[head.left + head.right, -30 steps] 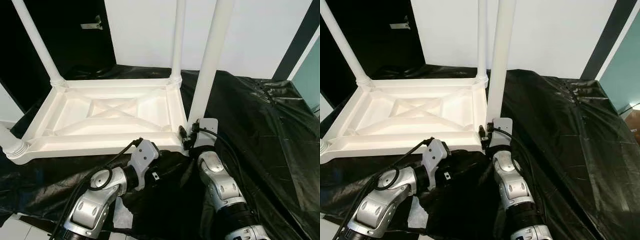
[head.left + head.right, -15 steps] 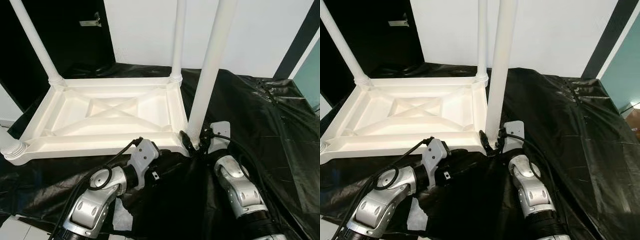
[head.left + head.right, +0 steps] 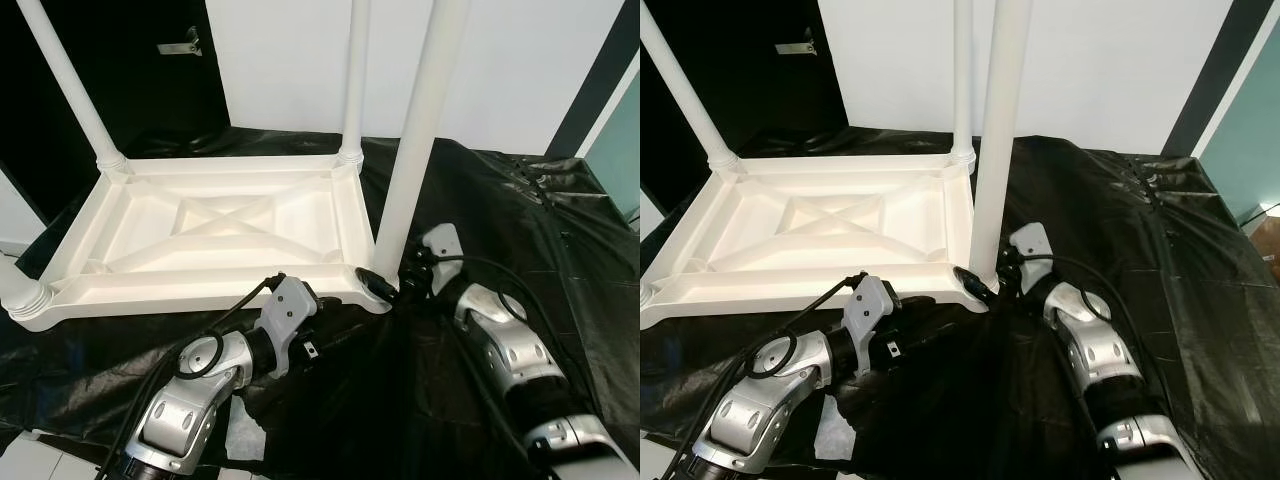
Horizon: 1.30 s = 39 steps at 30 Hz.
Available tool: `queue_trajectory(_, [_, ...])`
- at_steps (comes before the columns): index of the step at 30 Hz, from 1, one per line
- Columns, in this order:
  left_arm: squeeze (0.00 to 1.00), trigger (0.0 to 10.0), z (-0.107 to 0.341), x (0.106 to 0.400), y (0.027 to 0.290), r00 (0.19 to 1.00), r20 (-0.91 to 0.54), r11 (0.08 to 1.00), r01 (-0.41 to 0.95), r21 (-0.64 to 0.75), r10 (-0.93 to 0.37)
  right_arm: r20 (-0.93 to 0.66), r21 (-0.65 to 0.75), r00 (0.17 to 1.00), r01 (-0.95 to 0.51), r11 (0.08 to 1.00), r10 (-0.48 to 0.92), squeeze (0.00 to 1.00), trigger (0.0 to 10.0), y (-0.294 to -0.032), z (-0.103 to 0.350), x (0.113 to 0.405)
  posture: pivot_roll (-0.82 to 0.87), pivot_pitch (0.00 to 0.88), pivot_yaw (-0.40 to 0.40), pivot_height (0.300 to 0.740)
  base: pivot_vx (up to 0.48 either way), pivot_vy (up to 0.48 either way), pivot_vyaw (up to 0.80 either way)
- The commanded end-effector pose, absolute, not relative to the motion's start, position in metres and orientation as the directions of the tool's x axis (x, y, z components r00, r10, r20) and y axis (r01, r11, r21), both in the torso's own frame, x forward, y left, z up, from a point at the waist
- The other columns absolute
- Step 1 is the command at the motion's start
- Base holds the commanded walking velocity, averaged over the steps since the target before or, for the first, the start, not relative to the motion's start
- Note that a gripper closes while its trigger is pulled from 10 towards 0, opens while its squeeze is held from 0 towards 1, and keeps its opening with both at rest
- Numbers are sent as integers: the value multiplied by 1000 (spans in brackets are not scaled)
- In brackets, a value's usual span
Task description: Building children table
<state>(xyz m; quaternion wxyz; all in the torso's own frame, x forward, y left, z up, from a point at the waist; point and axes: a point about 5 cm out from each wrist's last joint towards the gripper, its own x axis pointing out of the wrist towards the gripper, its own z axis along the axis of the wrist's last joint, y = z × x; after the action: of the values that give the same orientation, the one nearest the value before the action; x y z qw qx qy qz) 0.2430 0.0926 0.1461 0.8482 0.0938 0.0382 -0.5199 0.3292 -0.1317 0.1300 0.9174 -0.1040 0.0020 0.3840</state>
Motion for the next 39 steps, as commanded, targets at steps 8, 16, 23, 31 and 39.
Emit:
queue_trajectory(8, [0, 10000, 147, 244, 95, 491, -165, 473, 871, 136, -856, -146, -229, 623, -777, 587, 768, 0, 0, -125, 126, 336, 37, 0, -32, 740, 0, 0, 0])
queue_trajectory(16, [0, 10000, 147, 244, 95, 497, -163, 479, 867, 135, -852, -172, -235, 677, -733, 638, 715, 0, 0, -133, 118, 336, 24, 0, -41, 740, 0, 0, 0])
queue_trajectory(23, [0, 10000, 145, 243, 91, 497, -157, 482, 867, 124, -853, -160, -164, 803, -595, 786, 574, 0, 10000, -135, 107, 328, 1, 0, -49, 740, 0, 0, 0])
queue_trajectory(31, [0, 10000, 144, 240, 87, 479, -153, 468, 878, 104, -864, -128, -70, 925, -368, 927, 357, 0, 10000, -122, 97, 313, -15, 0, -38, 740, 0, 0, 0])
queue_trajectory(39, [0, 10000, 144, 237, 88, 466, -168, 455, 885, 104, -869, -126, 31, 992, -10, 999, 14, 0, 10000, -119, 89, 295, 2, 0, -16, 740, 0, 0, 0])
